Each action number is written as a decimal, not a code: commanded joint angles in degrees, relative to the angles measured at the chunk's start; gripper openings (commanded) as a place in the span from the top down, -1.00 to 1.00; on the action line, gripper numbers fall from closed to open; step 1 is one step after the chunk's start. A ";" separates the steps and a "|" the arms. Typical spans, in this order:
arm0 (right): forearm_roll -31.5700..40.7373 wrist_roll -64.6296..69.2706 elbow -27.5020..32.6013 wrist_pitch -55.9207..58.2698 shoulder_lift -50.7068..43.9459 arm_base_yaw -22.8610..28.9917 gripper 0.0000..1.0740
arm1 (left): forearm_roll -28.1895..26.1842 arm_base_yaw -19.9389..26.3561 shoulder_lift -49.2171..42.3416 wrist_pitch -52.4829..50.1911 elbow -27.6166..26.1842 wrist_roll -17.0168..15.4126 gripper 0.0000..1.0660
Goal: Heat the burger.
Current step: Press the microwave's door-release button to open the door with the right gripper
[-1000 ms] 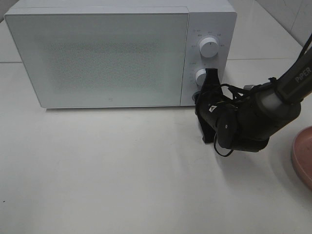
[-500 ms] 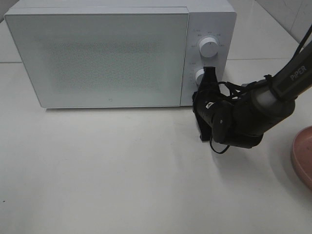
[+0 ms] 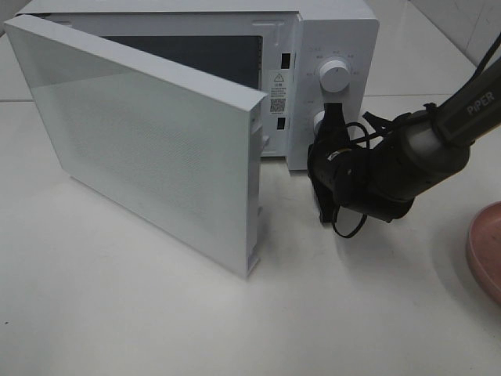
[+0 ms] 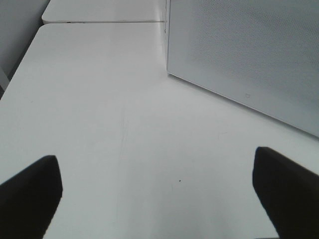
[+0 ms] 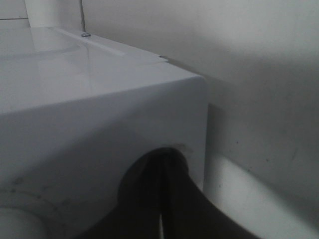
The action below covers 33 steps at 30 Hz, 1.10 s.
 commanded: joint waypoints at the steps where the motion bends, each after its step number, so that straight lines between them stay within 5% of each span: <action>1: -5.56 -1.09 -5.44 -9.11 0.06 -2.12 1.00 | 0.11 0.06 -1.15 -0.74 0.17 0.00 -0.84; 33: -7.73 4.18 3.90 -8.88 -2.81 1.26 1.00 | 0.11 0.06 -1.15 -0.74 0.17 0.06 -0.84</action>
